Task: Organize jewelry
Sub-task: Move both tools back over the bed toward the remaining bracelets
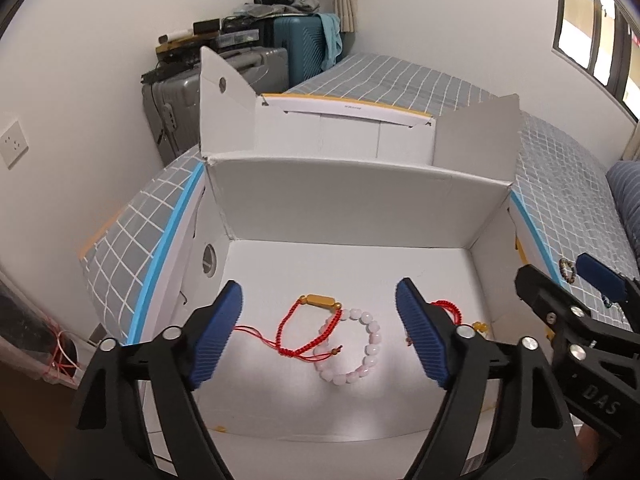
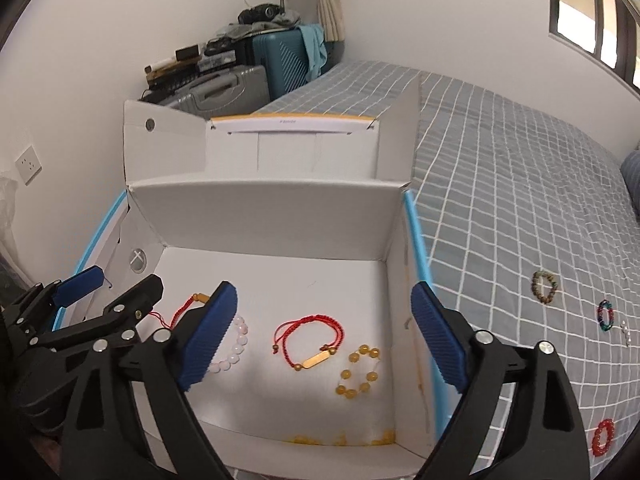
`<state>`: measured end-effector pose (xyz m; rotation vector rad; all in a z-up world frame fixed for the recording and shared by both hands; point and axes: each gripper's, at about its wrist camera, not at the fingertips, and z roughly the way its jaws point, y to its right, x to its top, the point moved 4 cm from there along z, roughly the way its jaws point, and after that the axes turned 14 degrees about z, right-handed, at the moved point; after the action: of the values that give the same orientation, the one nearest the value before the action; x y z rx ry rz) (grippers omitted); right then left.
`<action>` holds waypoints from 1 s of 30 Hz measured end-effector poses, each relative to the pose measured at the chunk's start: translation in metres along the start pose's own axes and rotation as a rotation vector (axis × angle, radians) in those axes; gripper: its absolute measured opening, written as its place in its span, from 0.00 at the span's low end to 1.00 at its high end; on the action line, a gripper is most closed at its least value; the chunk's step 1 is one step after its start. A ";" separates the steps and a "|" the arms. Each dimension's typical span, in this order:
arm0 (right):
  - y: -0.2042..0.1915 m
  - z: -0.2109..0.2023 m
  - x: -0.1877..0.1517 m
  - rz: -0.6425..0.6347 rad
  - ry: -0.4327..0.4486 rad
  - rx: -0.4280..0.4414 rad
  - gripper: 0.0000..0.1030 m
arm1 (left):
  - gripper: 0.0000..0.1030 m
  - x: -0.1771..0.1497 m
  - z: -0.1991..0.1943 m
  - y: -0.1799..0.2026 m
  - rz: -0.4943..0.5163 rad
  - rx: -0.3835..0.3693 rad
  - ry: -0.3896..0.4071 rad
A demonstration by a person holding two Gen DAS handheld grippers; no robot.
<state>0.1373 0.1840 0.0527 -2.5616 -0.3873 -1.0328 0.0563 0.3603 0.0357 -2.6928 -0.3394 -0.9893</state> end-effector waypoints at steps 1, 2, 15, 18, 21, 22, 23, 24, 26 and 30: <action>0.003 -0.003 0.001 0.002 0.011 -0.004 0.87 | 0.82 0.001 -0.001 0.002 0.001 0.002 0.005; 0.007 -0.007 0.002 0.004 0.021 -0.006 0.88 | 0.83 0.003 -0.003 0.005 0.000 0.002 0.010; 0.119 -0.049 0.016 0.091 0.113 -0.102 0.91 | 0.94 0.027 -0.017 0.087 0.084 -0.061 0.066; 0.158 -0.058 0.019 0.130 0.119 -0.132 0.91 | 0.94 0.033 -0.022 0.111 0.102 -0.088 0.084; 0.191 -0.067 0.022 0.156 0.130 -0.162 0.91 | 0.94 0.041 -0.025 0.141 0.116 -0.127 0.096; 0.202 -0.071 0.022 0.165 0.133 -0.172 0.91 | 0.94 0.043 -0.026 0.153 0.125 -0.141 0.099; 0.217 -0.076 0.024 0.176 0.139 -0.184 0.91 | 0.94 0.045 -0.026 0.165 0.136 -0.151 0.101; 0.228 -0.080 0.024 0.184 0.143 -0.192 0.91 | 0.94 0.047 -0.027 0.179 0.151 -0.162 0.105; 0.250 -0.087 0.026 0.200 0.150 -0.210 0.91 | 0.94 0.050 -0.027 0.202 0.180 -0.175 0.107; 0.303 -0.099 0.033 0.252 0.159 -0.248 0.91 | 0.94 0.060 -0.026 0.256 0.252 -0.213 0.109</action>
<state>0.2130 -0.1264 0.0768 -2.6264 0.1114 -1.2408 0.1620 0.1194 0.0552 -2.7609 0.1316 -1.1437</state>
